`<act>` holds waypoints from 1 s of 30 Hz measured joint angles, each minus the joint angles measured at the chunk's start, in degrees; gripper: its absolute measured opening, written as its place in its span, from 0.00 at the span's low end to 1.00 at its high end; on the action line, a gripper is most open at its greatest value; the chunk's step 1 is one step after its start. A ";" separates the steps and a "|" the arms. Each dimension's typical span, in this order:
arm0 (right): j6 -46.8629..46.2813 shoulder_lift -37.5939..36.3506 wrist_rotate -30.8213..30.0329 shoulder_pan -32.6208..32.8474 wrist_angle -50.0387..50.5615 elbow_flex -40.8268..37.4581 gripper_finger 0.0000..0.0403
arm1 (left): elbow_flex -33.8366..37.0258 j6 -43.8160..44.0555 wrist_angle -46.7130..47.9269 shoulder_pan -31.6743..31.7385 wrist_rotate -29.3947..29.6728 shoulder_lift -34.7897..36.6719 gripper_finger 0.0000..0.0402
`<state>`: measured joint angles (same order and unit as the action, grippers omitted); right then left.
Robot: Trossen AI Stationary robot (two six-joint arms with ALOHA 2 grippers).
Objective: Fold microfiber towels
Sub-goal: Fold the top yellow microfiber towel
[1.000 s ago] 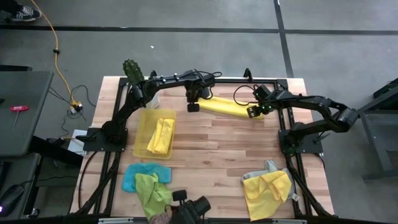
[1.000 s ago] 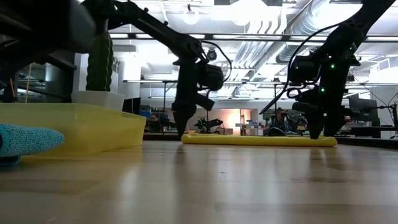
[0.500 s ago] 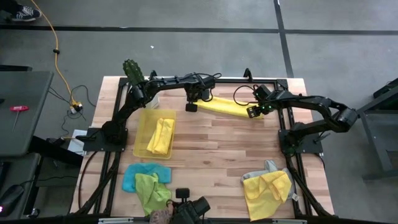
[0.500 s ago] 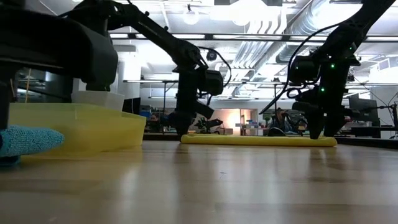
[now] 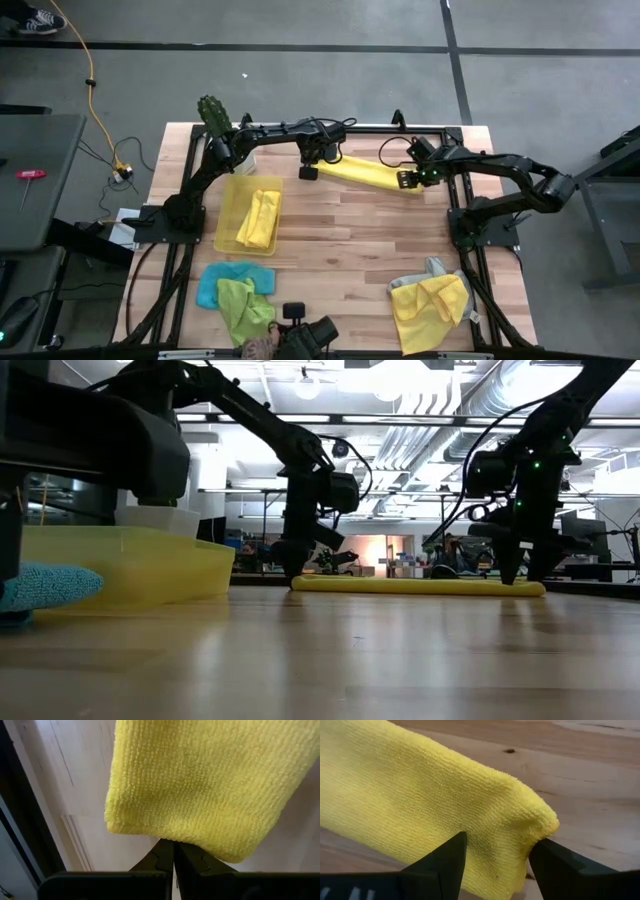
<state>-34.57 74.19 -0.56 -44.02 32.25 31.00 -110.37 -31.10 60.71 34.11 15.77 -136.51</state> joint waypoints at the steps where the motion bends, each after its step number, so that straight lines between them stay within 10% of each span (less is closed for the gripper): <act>1: -0.14 0.02 -0.53 0.41 -0.30 0.00 0.48 | 0.02 -0.07 -0.01 0.00 0.00 0.00 0.00; 13: 4.29 -0.06 -6.46 1.30 -1.26 0.02 0.04 | 0.07 -2.13 -0.28 -0.68 -0.34 0.00 0.00; 30: 10.62 -12.32 -15.56 1.33 9.95 6.88 0.01 | 0.07 -7.03 -3.49 -2.14 -1.20 -0.02 0.00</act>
<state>-23.95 61.87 -16.12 -42.69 42.20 37.88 -110.30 -38.13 57.21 31.97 14.57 -136.53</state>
